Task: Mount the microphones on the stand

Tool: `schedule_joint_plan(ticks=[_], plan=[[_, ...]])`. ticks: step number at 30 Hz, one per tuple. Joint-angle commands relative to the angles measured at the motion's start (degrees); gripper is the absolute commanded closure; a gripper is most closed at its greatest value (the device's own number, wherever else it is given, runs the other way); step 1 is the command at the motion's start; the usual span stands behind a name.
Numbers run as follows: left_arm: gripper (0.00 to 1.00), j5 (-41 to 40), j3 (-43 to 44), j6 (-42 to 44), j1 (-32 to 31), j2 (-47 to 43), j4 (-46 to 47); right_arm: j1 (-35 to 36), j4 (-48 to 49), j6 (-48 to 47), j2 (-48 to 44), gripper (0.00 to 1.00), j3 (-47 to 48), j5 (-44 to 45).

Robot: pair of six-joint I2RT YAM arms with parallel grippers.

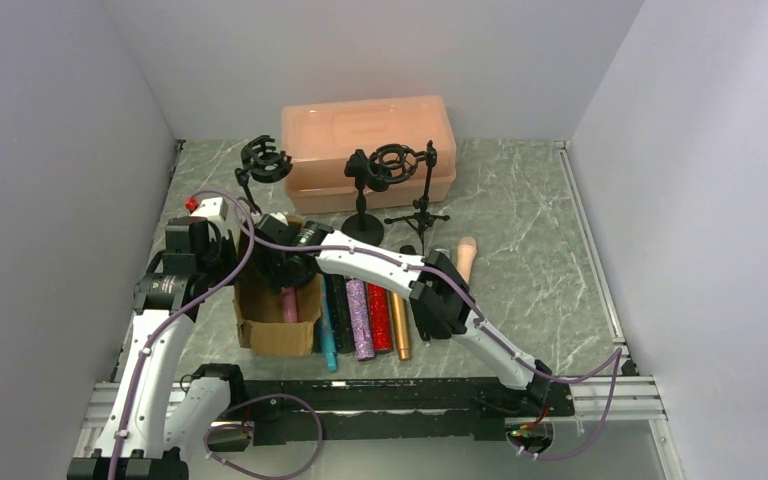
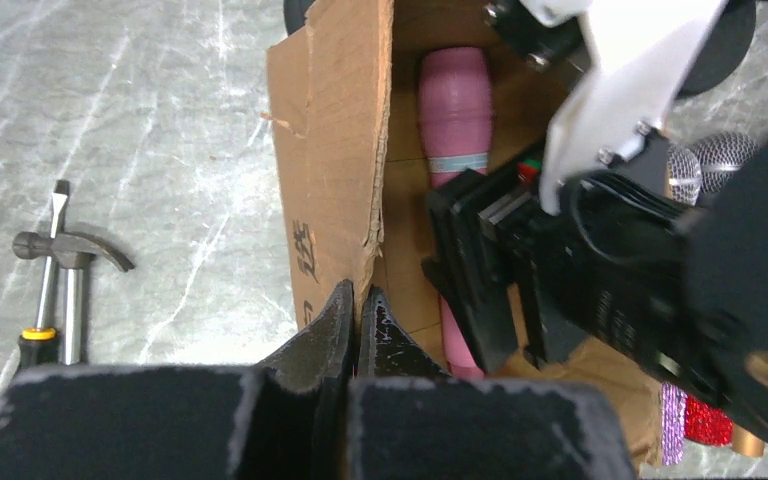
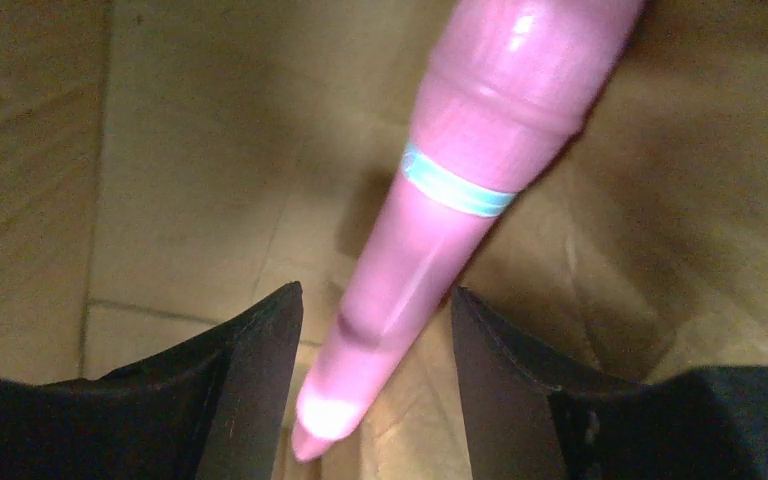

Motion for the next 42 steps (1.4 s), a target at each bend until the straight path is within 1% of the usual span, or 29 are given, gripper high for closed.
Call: schedule_joint_plan(ticks=[1, 6, 8, 11, 14, 17, 19, 21, 26, 31, 35, 37, 40, 42], plan=[[1.00, 2.71, 2.37, -2.16, -0.08, -1.79, 2.16, -1.29, -1.43, -1.12, 3.68, 0.41, 1.73, -0.46], [1.00, 5.05, 2.23, -2.55, -0.08, -1.26, 2.34, -1.41, 0.98, -1.15, 6.48, 0.41, 2.38, -2.35], [1.00, 5.30, 2.27, -2.49, -0.08, -1.13, 2.36, -1.41, 2.65, -1.28, 6.52, 0.44, 1.78, -3.67], [1.00, 4.70, 2.02, -2.03, -0.09, -1.12, 2.34, -1.40, 6.97, -1.56, 3.42, 0.56, -1.75, -6.24], [1.00, 2.83, 1.67, -1.10, -0.08, -1.06, 2.67, -1.47, 13.57, -1.78, -3.31, 0.73, -7.61, -8.46], [1.00, 0.59, 1.99, -0.29, -0.08, -0.75, 2.38, -1.98, 18.29, -1.70, -10.54, 0.82, -10.86, -10.39], [1.00, -0.47, 2.43, 0.31, -0.08, -0.77, 2.23, -2.64, 20.58, -0.96, -14.13, 0.86, -11.63, -11.89], [1.00, -0.65, 2.66, 0.66, -0.13, -0.95, 2.20, -3.49, 21.92, -0.04, -17.43, 0.87, -12.47, -13.20], [1.00, -4.04, 2.97, 1.39, -0.08, -0.70, 1.31, -5.33, 23.98, 1.19, -25.39, 0.91, -16.26, -15.72], [1.00, -4.77, 2.80, 1.42, -0.07, -0.93, 1.19, -7.65, 25.63, 2.04, -34.24, 0.93, -23.16, -17.88], [1.00, -7.00, 3.77, 2.84, -0.04, -0.68, 1.01, -10.48, 23.71, 0.77, -43.54, 0.93, -30.23, -17.15], [1.00, -9.35, 5.30, 5.62, -0.08, 0.11, 0.19, -11.81, 21.74, -0.25, -48.84, 0.93, -34.73, -15.56], [1.00, -15.18, 8.55, 9.80, -0.08, 1.81, -1.17, -14.42, 18.78, -0.68, -57.52, 0.92, -43.38, -12.70], [1.00, -17.05, 10.03, 13.92, 0.05, 2.57, -1.72, -16.34, 17.07, -0.28, -63.22, 0.92, -49.24, -12.00]])
